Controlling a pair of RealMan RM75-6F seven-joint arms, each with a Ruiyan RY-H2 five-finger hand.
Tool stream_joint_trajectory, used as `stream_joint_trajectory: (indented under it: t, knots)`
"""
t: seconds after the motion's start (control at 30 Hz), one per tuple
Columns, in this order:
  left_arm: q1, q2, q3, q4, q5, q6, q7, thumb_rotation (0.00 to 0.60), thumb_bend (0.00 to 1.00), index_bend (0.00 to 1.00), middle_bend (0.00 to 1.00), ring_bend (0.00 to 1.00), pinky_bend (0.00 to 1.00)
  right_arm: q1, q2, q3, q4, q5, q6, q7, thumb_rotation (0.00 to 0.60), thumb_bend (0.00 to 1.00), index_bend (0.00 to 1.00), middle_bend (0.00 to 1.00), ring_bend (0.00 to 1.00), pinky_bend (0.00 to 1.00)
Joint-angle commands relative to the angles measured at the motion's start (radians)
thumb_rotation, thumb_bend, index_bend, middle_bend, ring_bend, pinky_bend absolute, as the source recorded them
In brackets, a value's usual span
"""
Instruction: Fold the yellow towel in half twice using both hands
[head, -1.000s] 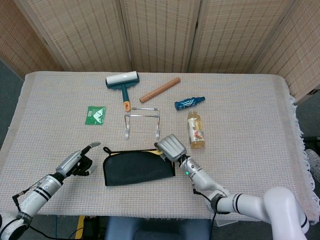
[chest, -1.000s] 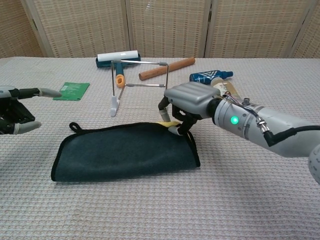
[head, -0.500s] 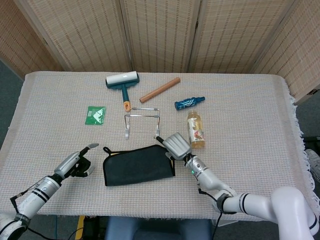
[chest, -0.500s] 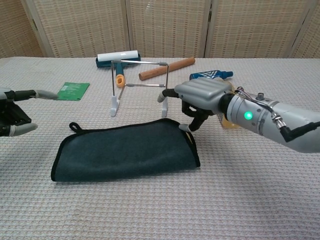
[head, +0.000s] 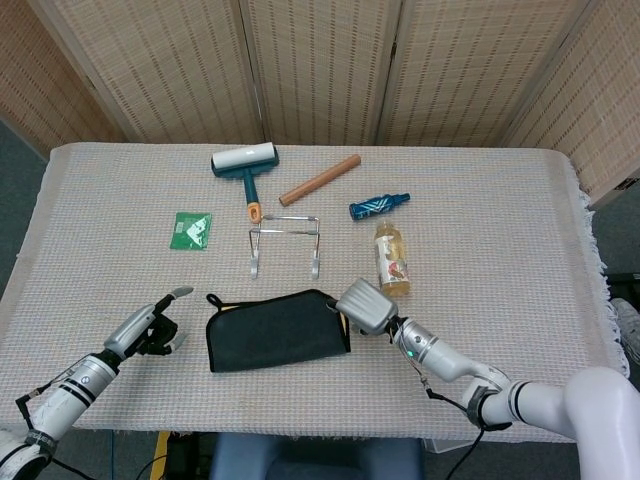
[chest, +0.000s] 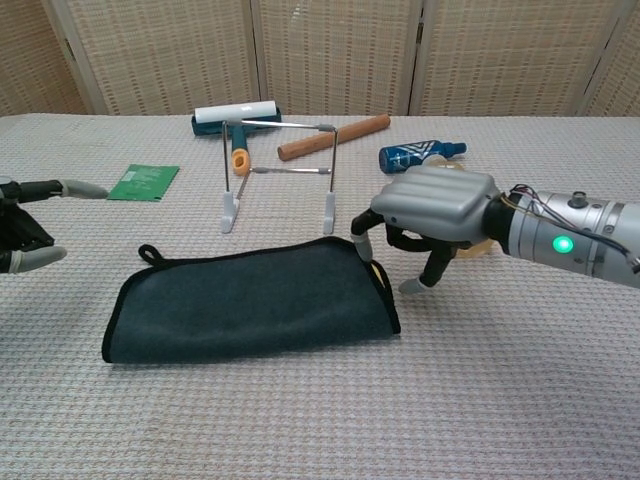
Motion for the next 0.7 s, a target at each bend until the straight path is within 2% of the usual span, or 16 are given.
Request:
stream_joint_trajectory:
  t: [0.03, 0.27, 0.47, 0.7]
  knots:
    - [0.000, 0.000, -0.001, -0.002, 0.001, -0.001, 0.002, 0.600, 0.48, 0.00, 0.90, 0.84, 0.91, 0.003, -0.022, -0.003, 0.028, -0.015, 0.008, 0.011, 0.600, 0.23, 0.43, 0.92, 1.00, 1.00]
    - [0.004, 0.008, -0.004, -0.008, -0.002, -0.002, 0.000, 0.600, 0.48, 0.00, 0.90, 0.84, 0.91, 0.014, -0.079, -0.004, 0.081, -0.035, 0.010, 0.035, 0.600, 0.27, 0.47, 0.92, 1.00, 1.00]
    - [0.012, 0.013, -0.003, -0.008, -0.001, 0.004, -0.006, 0.600, 0.48, 0.00, 0.90, 0.84, 0.91, 0.004, -0.102, -0.018, 0.105, -0.065, 0.050, 0.057, 0.600, 0.49, 0.59, 0.93, 1.00, 1.00]
    - [0.015, 0.011, -0.005, -0.001, -0.002, -0.001, -0.019, 0.600, 0.48, 0.00, 0.90, 0.84, 0.91, -0.018, -0.049, -0.043, 0.051, -0.079, 0.067, 0.055, 0.600, 0.51, 0.62, 0.93, 1.00, 1.00]
